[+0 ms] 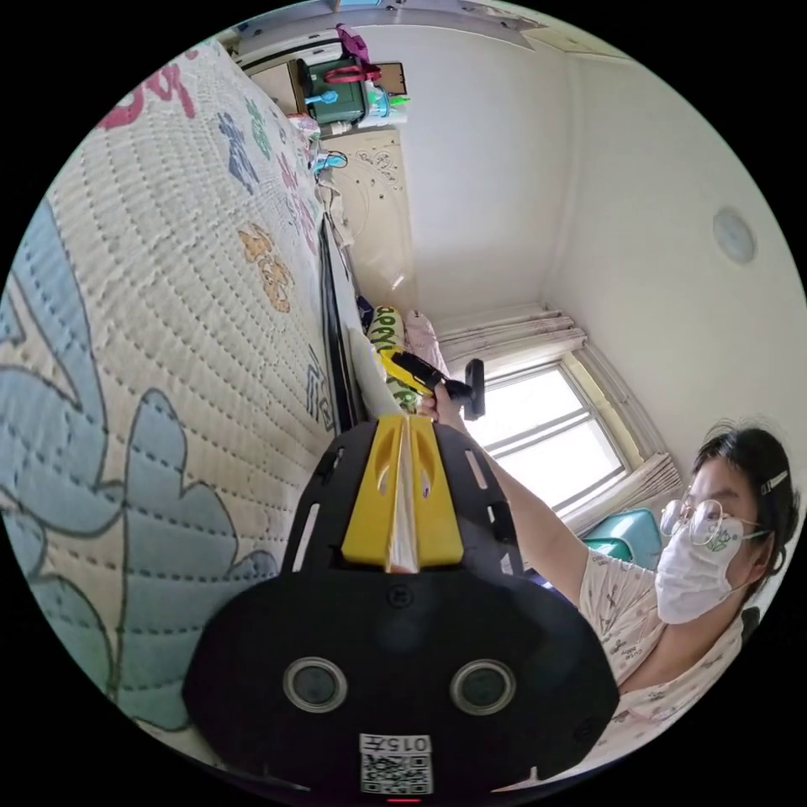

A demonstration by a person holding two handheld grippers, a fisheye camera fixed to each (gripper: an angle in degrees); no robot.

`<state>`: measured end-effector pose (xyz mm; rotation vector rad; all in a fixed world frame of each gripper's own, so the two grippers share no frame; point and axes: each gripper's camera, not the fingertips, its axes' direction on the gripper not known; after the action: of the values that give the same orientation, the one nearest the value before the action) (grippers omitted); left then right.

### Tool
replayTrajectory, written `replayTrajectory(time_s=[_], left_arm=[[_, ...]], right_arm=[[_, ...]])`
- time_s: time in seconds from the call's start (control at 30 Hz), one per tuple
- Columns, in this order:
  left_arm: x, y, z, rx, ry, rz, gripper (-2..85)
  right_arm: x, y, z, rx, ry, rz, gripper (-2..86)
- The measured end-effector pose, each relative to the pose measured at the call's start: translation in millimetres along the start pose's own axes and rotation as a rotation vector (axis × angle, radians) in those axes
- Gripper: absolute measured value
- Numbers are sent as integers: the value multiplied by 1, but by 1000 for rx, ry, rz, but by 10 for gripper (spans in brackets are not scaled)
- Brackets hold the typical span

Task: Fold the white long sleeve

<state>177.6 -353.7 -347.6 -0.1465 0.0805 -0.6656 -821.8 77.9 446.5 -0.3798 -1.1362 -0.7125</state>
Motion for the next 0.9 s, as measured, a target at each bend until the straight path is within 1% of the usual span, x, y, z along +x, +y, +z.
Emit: replayTrajectory(time_s=[0.1, 0.17, 0.2, 0.27, 0.3, 0.37, 0.43, 0.5, 0.57, 0.6, 0.63, 0.7, 0.73, 0.77, 0.8, 0.83, 0.87, 0.9], left_arm=[[-35, -1, -36, 101, 12, 59, -9], [-64, -2, -52, 126, 50, 122, -9], [-71, -3, -52, 116, 61, 146, -9], [-101, -4, -46, 47, 129, 245, -8], [-108, -3, -43, 23, 140, 270, -8], [-134, 4, -35, -73, 175, 366, -4], [-154, 12, -36, -114, 195, 419, 1], [-172, 23, -44, -105, 148, 450, 10], [-177, 38, -49, -121, 6, 496, 39], [-171, 45, -48, -149, -18, 514, 49], [-153, 68, -43, -214, -37, 576, 55], [-119, 116, -28, -320, -83, 674, 59], [-101, 156, -12, -405, -120, 731, 61], [-89, 200, 5, -491, -142, 781, 63], [-85, 222, 14, -532, -145, 802, 65], [-83, 267, 30, -594, -136, 837, 69], [-88, 310, 45, -637, -117, 864, 72], [-92, 330, 52, -657, -108, 871, 73]], right_arm=[[15, 46, -70, 88, -63, -59, 68], [20, 108, -132, 125, -59, -140, 68], [22, 125, -147, 132, -61, -152, 68], [33, 200, -207, 144, -66, -179, 68], [37, 219, -219, 144, -67, -181, 68], [49, 295, -255, 77, -66, -208, 67], [62, 348, -269, 29, -47, -164, 66], [77, 396, -272, -9, -41, -110, 66], [100, 442, -264, -40, -30, -2, 69], [105, 447, -262, -65, -45, 5, 71], [115, 448, -260, -120, -86, 30, 76], [123, 443, -261, -133, -169, 50, 87], [122, 440, -261, -138, -208, 27, 94], [120, 438, -259, -171, -212, 8, 108], [118, 438, -258, -191, -208, -6, 115], [116, 438, -256, -227, -196, -31, 120], [114, 440, -256, -259, -183, -52, 123], [113, 441, -256, -273, -180, -60, 124]])
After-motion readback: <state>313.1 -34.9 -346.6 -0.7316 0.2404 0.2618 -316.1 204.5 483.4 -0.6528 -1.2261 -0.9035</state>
